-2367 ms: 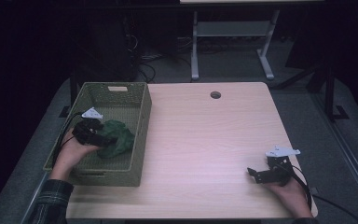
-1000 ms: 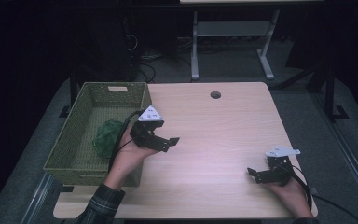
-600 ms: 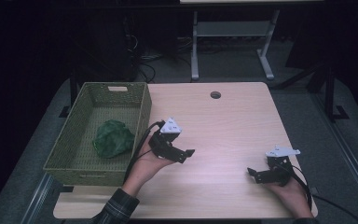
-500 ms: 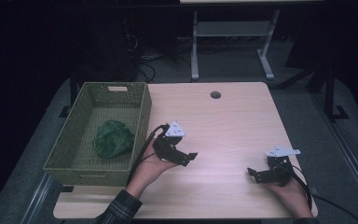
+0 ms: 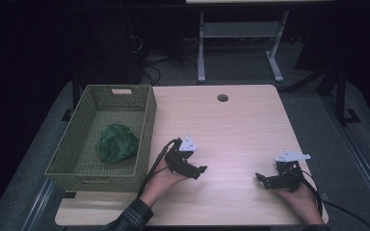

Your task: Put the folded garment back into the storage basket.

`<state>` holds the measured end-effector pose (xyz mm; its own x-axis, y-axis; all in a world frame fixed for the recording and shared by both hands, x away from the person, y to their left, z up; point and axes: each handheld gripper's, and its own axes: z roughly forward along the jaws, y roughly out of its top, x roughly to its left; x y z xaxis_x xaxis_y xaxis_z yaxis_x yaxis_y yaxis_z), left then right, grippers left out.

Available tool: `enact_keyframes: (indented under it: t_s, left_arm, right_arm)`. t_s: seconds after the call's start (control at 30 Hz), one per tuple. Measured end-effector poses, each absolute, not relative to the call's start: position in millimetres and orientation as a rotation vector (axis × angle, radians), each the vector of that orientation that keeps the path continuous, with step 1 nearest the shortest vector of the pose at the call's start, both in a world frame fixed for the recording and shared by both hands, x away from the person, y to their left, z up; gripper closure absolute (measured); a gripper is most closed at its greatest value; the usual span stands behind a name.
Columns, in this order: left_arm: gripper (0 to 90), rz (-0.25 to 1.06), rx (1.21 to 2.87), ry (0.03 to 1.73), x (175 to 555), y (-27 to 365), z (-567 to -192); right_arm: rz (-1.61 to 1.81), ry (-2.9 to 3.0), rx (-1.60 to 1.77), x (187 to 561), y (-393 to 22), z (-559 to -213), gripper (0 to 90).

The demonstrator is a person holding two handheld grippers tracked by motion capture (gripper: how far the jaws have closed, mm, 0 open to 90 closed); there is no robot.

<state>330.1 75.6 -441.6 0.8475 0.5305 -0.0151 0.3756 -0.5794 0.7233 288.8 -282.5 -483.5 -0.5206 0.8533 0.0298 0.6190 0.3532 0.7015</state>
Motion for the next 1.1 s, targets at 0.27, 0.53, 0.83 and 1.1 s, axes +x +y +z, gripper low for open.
enact_keyframes:
  t_s: [0.27, 0.53, 0.83, 1.1]
  left_arm:
    - [13.7, 0.248, 2.266, 0.675, 331, 74, -463]
    - [13.2, 0.275, 2.266, 0.677, 332, 77, -477]
    - [13.3, 0.291, 2.256, 0.678, 332, 78, -479]
    - [13.4, 0.291, 2.258, 0.677, 332, 78, -479]
  right_arm:
    - [0.958, 2.280, 1.297, 289, -282, -484, 1.9]
    - [0.958, 2.279, 1.297, 289, -282, -484, 1.9]
    - [0.957, 2.280, 1.298, 289, -282, -484, 1.9]
    - [0.957, 2.279, 1.297, 289, -282, -484, 1.9]
